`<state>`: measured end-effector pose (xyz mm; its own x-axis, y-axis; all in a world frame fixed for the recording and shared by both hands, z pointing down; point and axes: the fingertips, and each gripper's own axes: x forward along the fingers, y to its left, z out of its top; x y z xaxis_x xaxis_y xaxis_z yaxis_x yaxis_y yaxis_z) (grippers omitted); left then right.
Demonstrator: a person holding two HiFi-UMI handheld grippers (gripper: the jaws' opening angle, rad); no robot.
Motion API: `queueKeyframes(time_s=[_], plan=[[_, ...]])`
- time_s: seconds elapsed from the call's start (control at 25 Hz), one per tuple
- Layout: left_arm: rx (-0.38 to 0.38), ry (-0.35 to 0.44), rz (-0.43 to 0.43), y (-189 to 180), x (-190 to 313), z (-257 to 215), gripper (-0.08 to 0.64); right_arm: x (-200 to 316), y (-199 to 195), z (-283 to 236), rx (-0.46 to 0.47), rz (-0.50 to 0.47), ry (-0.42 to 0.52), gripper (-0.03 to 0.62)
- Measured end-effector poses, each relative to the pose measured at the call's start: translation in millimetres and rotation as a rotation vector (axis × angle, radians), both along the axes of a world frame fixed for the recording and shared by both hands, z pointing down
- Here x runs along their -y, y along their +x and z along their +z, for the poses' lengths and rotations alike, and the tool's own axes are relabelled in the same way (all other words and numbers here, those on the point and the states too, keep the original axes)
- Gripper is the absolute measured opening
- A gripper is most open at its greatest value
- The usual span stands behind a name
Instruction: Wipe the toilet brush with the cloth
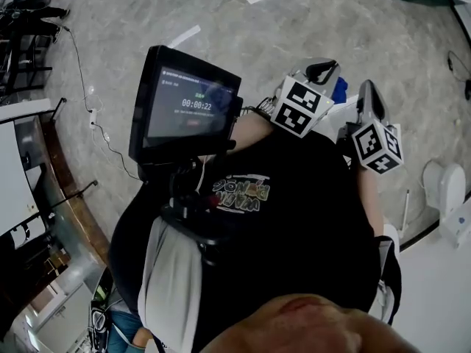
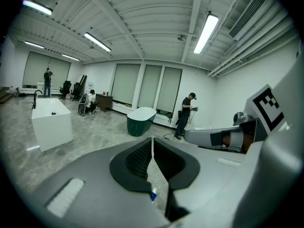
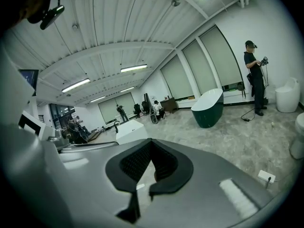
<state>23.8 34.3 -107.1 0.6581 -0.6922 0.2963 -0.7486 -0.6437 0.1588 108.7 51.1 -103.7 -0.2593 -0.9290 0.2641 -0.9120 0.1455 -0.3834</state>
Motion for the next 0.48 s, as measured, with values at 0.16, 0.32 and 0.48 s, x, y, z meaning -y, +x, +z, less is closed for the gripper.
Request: queueKeyframes(time_s=[0.16, 0.32, 0.48], plan=[[-0.001, 0.009, 0.002, 2.4, -1.3, -2.6, 0.014, -1.4, 3.2, -6.4, -0.019, 0.007, 0.022, 0.0], [-0.009, 0.008, -0.011, -0.7, 1.3, -3.3, 0.014, -0.9, 4.3, -7.9, -0.024, 0.009, 0.028, 0.0], [-0.009, 0.004, -0.014, -1.1, 0.7, -1.8, 0.014, -1.8, 1.8, -8.5, -0.03, -0.003, 0.035, 0.0]])
